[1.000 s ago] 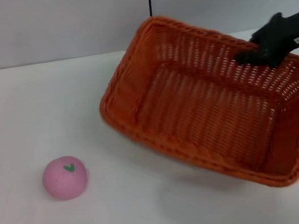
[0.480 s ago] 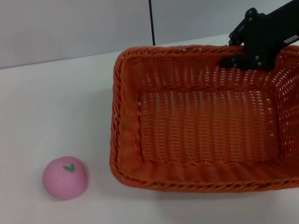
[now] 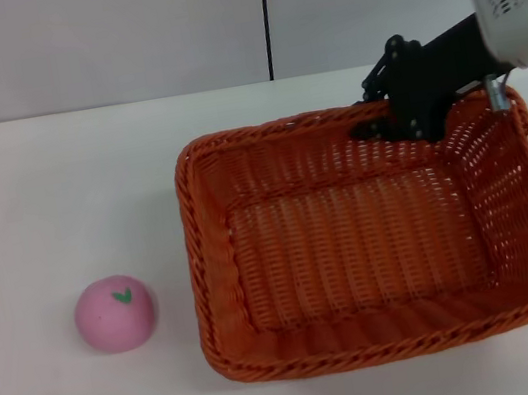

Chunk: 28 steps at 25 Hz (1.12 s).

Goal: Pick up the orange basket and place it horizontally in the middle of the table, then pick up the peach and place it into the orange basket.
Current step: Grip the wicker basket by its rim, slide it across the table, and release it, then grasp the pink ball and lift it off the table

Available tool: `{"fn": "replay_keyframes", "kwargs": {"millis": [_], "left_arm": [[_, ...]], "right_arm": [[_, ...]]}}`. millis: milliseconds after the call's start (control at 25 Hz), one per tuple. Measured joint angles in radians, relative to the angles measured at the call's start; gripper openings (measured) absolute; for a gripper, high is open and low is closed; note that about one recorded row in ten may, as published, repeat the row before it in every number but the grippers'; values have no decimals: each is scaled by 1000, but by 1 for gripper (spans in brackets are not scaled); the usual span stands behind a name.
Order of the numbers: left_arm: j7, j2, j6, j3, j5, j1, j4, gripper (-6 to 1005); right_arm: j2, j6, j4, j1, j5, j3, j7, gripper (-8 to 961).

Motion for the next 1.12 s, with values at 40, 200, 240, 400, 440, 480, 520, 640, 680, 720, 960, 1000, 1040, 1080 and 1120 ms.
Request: {"fn": "replay_keyframes", "kwargs": {"millis": [40, 200, 240, 400, 440, 480, 520, 640, 680, 720, 960, 1000, 1040, 1080, 1120], "left_arm": [[0, 0, -2, 0, 0, 3, 0, 760], [0, 0, -8, 0, 0, 8, 0, 758], [0, 0, -10, 0, 0, 9, 1, 758], [0, 2, -13, 0, 0, 9, -1, 755], [0, 2, -17, 0, 0, 8, 2, 755], [0, 2, -17, 0, 0, 8, 2, 754], [0, 2, -18, 0, 0, 7, 5, 754], [0, 4, -19, -1, 0, 6, 7, 752], [0, 5, -19, -1, 0, 6, 7, 751], [0, 5, -19, -1, 0, 5, 7, 751], [-24, 20, -33, 70, 0, -8, 41, 747], [-24, 20, -33, 70, 0, -8, 41, 747], [-49, 31, -54, 134, 0, -27, 96, 746], [-49, 31, -54, 134, 0, -27, 96, 745], [-70, 36, -68, 180, 0, -41, 137, 745]], "right_arm": [[11, 15, -21, -5, -9, -15, 1, 153], [19, 27, -51, -16, -17, -55, 11, 152], [23, 36, -56, -21, -9, -71, 13, 152], [25, 57, -57, -25, 16, -80, 20, 198], [25, 63, -57, -26, 26, -80, 26, 209], [25, 63, -57, -26, 26, -80, 26, 249], [25, 65, -57, -27, 29, -80, 30, 289], [27, 85, -64, -40, 30, -79, 43, 408], [27, 85, -64, -40, 30, -79, 43, 427], [27, 91, -70, -46, 30, -80, 48, 445], [32, 128, -245, -225, 295, -81, 58, 557], [32, 128, -245, -225, 295, -81, 58, 575], [31, 146, -282, -319, 489, -78, 4, 594], [31, 146, -282, -319, 489, -78, 4, 612], [31, 151, -287, -362, 596, -76, -37, 631]]}}
